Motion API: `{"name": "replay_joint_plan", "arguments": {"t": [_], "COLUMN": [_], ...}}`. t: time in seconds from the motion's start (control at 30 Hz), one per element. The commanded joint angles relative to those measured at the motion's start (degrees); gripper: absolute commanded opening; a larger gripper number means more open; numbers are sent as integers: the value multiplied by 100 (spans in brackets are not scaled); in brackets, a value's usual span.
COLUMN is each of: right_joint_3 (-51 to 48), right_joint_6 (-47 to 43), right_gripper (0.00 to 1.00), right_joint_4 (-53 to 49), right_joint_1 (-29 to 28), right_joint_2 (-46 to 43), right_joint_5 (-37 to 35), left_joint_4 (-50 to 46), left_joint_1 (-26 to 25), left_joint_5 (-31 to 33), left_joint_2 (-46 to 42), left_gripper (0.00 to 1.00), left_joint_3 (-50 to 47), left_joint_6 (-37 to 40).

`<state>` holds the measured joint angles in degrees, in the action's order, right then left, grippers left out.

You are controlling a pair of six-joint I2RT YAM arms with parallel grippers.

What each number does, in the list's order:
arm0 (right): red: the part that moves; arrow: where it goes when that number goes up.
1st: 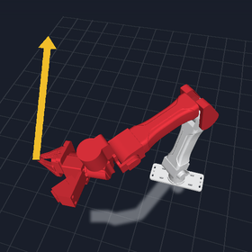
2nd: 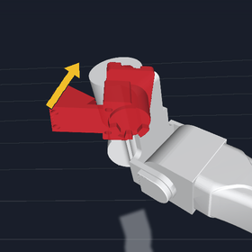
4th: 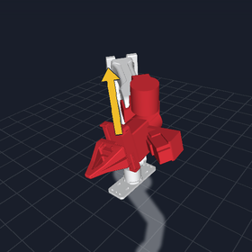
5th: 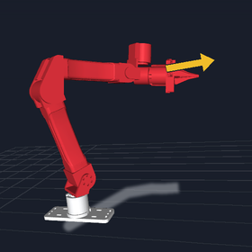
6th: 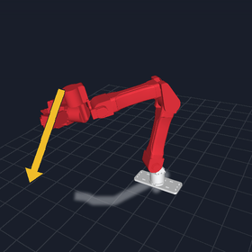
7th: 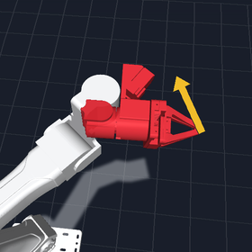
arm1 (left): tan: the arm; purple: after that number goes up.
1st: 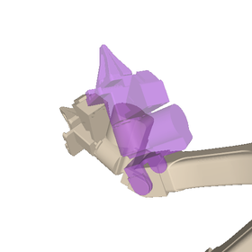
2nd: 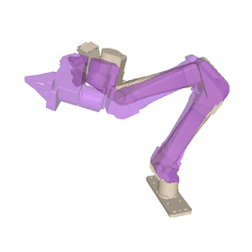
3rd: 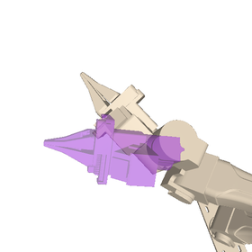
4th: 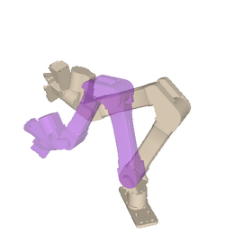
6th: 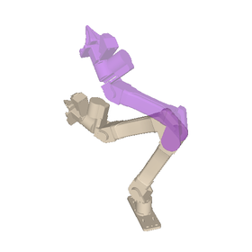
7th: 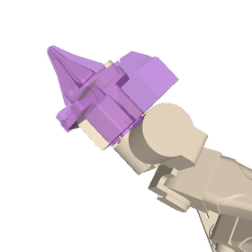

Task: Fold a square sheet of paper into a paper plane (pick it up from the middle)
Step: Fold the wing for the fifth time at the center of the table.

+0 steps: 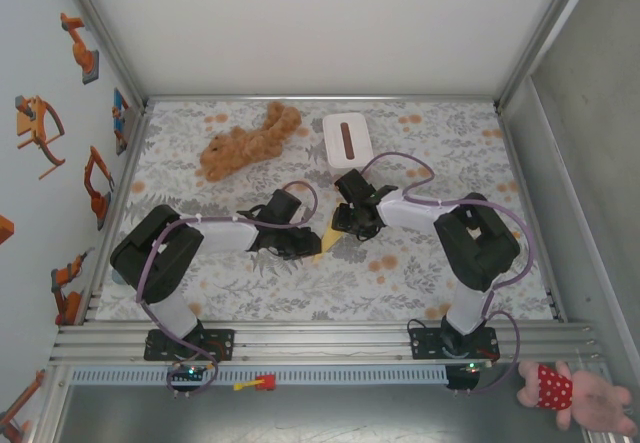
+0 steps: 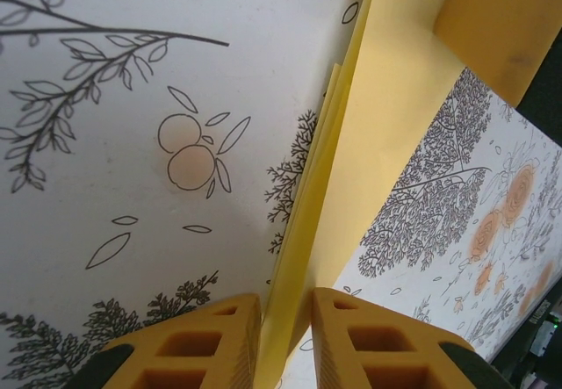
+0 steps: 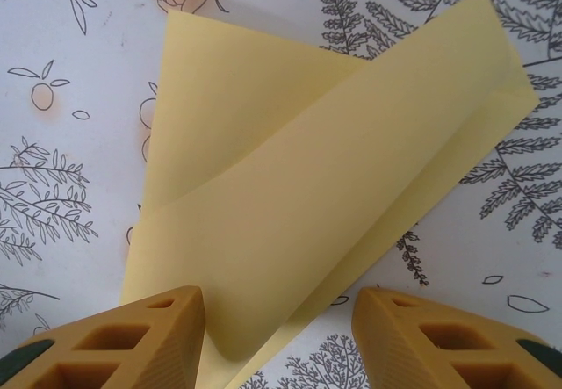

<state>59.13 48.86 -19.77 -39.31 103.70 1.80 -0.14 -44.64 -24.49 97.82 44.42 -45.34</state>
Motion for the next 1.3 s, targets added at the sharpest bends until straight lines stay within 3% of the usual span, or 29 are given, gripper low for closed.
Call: {"name": "replay_joint_plan", "arguments": {"t": [0.0,0.2,0.37,0.7,1.27], "right_joint_3": [-341,-326,-323,-341,-302], "right_joint_6": [84,77,74,121,143], "right_gripper": [50,50,50,49,50], "right_joint_4": [-168,-155,-133,-109,-244], "right_joint_1": [-23,-19,-23,-23,-24], "right_joint_2": [808,816,851,890,1003], "right_joint_5": [-154,-130,-103,-66,-110], "left_joint_4": [-301,-425,-324,671,138], "left_joint_1": [-80,-90,-113,-157,-168], "left_joint_5": [210,640,606,-179,7], "left_joint_2": [58,-893,-1164,-350,308], "left_gripper": [24,31,29,10,7], "left_joint_3": [53,113,125,230,567], "left_joint_6": [78,124,103,-488,-502]}}
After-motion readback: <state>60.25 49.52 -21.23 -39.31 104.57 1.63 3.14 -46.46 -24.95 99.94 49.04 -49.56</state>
